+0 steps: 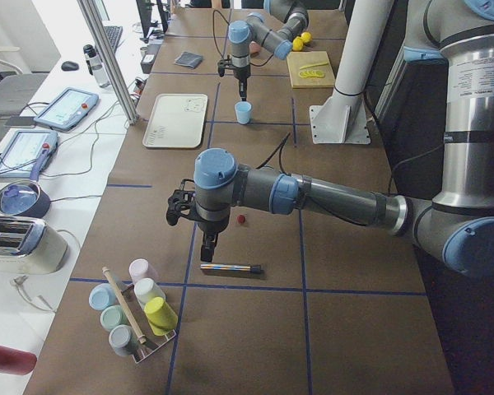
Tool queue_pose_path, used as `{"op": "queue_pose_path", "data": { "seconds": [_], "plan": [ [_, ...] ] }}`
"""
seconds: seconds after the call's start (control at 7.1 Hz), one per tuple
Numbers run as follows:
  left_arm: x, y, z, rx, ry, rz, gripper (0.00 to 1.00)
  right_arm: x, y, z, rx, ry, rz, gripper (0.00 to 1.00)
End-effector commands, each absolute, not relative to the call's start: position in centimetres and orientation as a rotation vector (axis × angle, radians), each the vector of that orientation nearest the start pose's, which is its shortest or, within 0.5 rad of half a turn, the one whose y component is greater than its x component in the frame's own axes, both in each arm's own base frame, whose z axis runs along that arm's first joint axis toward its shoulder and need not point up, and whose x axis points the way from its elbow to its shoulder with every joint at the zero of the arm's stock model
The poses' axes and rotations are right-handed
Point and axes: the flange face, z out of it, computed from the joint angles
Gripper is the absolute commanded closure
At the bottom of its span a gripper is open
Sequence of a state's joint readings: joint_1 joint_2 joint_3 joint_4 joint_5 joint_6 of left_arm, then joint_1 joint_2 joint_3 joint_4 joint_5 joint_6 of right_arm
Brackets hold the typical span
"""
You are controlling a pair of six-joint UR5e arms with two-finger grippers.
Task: Mash ice and strawberries in cup
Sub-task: 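Carry the ice cube with the right gripper over the blue cup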
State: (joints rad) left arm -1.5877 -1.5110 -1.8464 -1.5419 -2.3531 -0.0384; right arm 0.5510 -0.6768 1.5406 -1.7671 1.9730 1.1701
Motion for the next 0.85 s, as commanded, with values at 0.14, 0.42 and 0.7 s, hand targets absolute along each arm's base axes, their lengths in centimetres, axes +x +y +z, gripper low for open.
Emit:
{"op": "queue_pose_path", "data": {
  "seconds": [0.14,0.42,0.7],
  "plan": [
    [-7.10,-46.77,55.42,0.168,0.782,0.020,0.00,-57.09,-45.64,13.90,-0.042,-0.763,0.006,0.72],
    [-7.10,-46.77,55.42,0.168,0.782,0.020,0.00,-57.09,-45.64,13.77,-0.040,-0.765,0.004,0.28],
    [-7.10,-46.77,55.42,0.168,0.782,0.020,0.00,-57.05,-45.62,13.71,-0.039,-0.767,0.004,0.24]
  ]
}}
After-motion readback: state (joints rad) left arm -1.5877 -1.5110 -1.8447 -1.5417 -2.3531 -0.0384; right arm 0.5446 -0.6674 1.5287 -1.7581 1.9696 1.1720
